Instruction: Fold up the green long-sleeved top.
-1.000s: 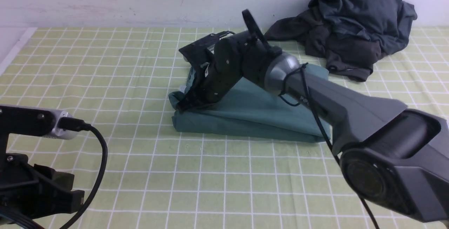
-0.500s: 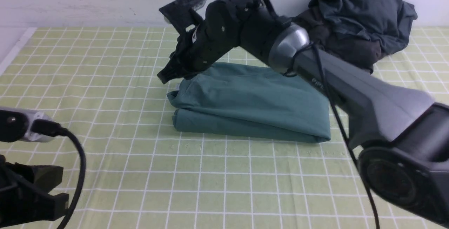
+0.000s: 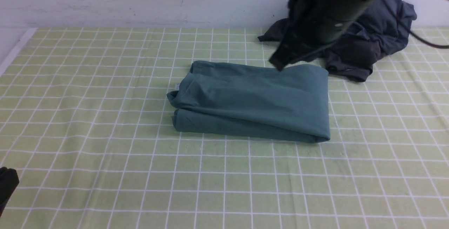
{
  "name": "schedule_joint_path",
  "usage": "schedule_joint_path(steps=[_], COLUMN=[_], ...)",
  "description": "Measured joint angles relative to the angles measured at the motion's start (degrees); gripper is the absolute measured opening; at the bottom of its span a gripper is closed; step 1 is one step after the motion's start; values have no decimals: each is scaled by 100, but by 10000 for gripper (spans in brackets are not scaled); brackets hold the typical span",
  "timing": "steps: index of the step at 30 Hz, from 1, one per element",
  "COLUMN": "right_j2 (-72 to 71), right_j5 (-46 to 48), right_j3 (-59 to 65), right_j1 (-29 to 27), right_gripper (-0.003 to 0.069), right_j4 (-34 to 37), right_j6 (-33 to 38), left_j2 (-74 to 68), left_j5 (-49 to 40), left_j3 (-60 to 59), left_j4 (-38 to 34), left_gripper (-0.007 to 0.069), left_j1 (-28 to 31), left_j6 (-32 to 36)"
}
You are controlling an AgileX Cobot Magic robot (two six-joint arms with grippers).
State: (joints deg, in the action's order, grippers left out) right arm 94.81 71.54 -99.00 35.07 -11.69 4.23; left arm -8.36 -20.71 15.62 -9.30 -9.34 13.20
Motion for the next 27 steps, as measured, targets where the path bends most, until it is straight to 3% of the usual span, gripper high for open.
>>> schedule_joint_path(steps=[7,10,11,12,13,14,15,19,24,27], right_j2=[-2253,-3196,-3726,-3850,-4368,-4368,-4763,-5569,-6070,-6117], right_j5=[-1314,-2563,-3394,-3613,-4606,-4606,-5481,-7524,-9131,-9380], right_j3=[2413,3705,4537,4749,5668,5766,6434,8100,9372,9720], right_j1=[0,0,0,0,0,0,0,0,0,0], right_gripper=[63,20,1,-2,-10,-10,-11,-14,-14,-14], right_j4=[-38,-57,-63,-63,-69,-69,-99,-154,-186,-180], right_j6=[-515,-662,-679,-681,-686,-686,-686,-704,-704,-704], left_j2=[155,155,155,155,155,155,155,155,155,155], left_j5=[24,-2,-32,-38,-44,-44,-44,-44,-44,-44], left_j3=[-343,-410,-422,-422,-422,-422,-422,-422,-422,-422], left_j4=[14,28,28,28,28,28,28,28,28,28], left_gripper=[-3,-3,-3,-3,-3,-3,-3,-3,-3,-3], left_j1=[-6,-6,-6,-6,-6,-6,-6,-6,-6,-6], left_j6=[25,25,25,25,25,25,25,25,19,14])
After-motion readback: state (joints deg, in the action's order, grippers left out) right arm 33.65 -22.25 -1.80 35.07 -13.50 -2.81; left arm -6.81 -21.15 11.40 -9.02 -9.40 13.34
